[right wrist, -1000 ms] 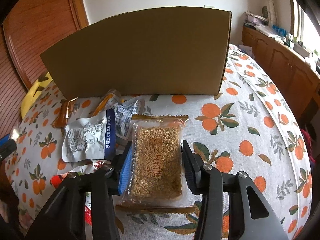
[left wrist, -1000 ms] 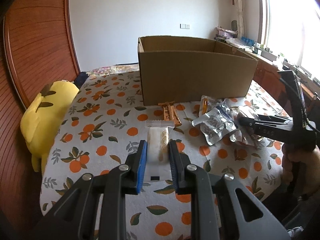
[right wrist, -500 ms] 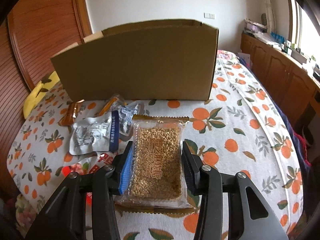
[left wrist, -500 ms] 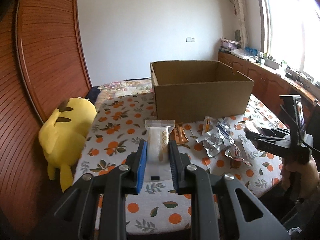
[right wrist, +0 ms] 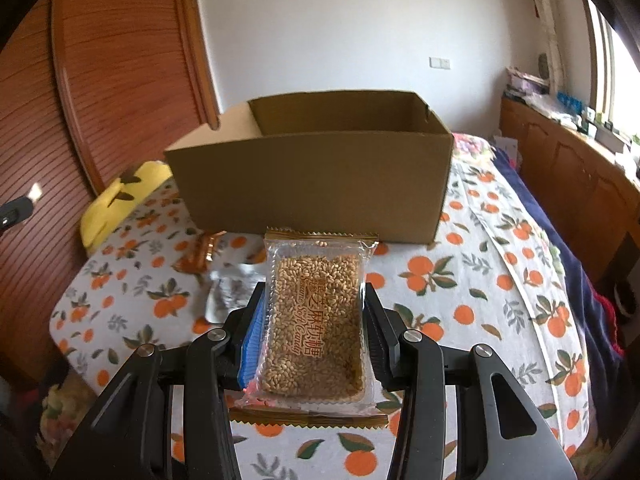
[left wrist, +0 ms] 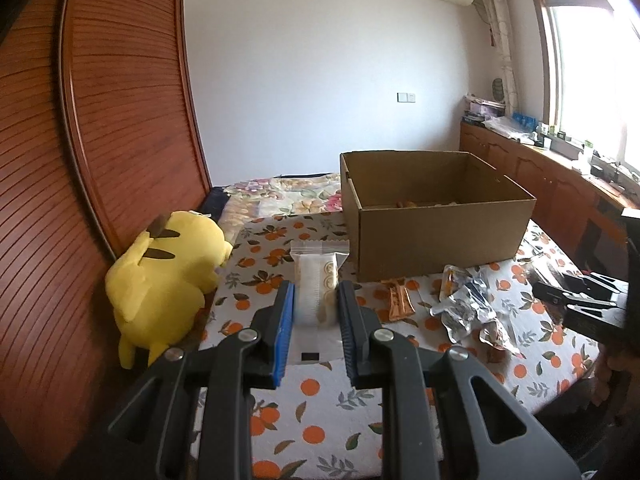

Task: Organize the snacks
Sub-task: 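Carry the white bar and sesame bar over the box with both grippers, then open both grippers to drop the white bar and sesame bar into the box, then move both grippers back from the box to the remaining snacks, then grasp the brown wrapped bar with the left gripper while the right grasps the duck-neck pouch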

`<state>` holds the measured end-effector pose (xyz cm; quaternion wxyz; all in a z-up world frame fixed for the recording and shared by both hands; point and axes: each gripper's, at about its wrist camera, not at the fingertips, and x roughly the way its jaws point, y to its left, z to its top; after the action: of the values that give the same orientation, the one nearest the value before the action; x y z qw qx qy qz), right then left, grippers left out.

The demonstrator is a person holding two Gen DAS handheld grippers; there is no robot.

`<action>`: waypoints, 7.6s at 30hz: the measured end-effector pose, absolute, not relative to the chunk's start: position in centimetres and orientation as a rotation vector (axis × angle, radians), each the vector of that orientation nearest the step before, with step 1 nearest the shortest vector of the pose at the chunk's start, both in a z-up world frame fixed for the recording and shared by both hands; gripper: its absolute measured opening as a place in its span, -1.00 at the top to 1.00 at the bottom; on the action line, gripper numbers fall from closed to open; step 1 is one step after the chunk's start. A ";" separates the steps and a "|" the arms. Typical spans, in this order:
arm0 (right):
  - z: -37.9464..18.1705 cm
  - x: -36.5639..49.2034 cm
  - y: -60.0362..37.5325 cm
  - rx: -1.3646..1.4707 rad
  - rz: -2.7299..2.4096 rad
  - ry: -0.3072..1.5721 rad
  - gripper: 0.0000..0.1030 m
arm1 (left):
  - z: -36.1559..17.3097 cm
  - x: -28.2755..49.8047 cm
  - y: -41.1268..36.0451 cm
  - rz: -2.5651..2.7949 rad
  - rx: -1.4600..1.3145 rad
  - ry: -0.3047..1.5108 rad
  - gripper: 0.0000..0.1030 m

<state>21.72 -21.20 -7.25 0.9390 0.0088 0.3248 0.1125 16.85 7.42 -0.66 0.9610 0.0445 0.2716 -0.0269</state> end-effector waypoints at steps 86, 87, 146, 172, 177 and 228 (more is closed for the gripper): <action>-5.2 40.4 -22.1 -0.076 0.365 0.436 -0.13 | -5.3 41.2 -6.1 -0.307 0.049 0.513 0.22; -5.2 40.4 -22.1 -0.077 0.364 0.436 -0.14 | -5.3 41.2 -6.2 -0.305 0.052 0.511 0.22; -9.5 25.0 -20.1 0.025 0.292 0.720 -0.33 | -11.0 28.6 -2.0 -0.246 0.126 0.721 0.04; -13.8 25.3 -19.9 -0.035 0.250 0.866 -0.34 | -13.8 30.0 -1.8 -0.237 0.096 0.829 0.04; -13.9 24.9 -19.7 -0.067 0.244 0.850 -0.34 | -14.1 30.4 -1.8 -0.219 0.101 0.847 0.04; -14.2 24.4 -21.0 -0.100 0.294 0.782 0.44 | -13.9 33.3 -2.9 -0.213 0.065 0.841 0.60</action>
<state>24.39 -21.01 -14.19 0.9129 -0.0487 0.3795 0.1425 33.32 -2.95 -13.90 0.9069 0.0315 0.4074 -0.1033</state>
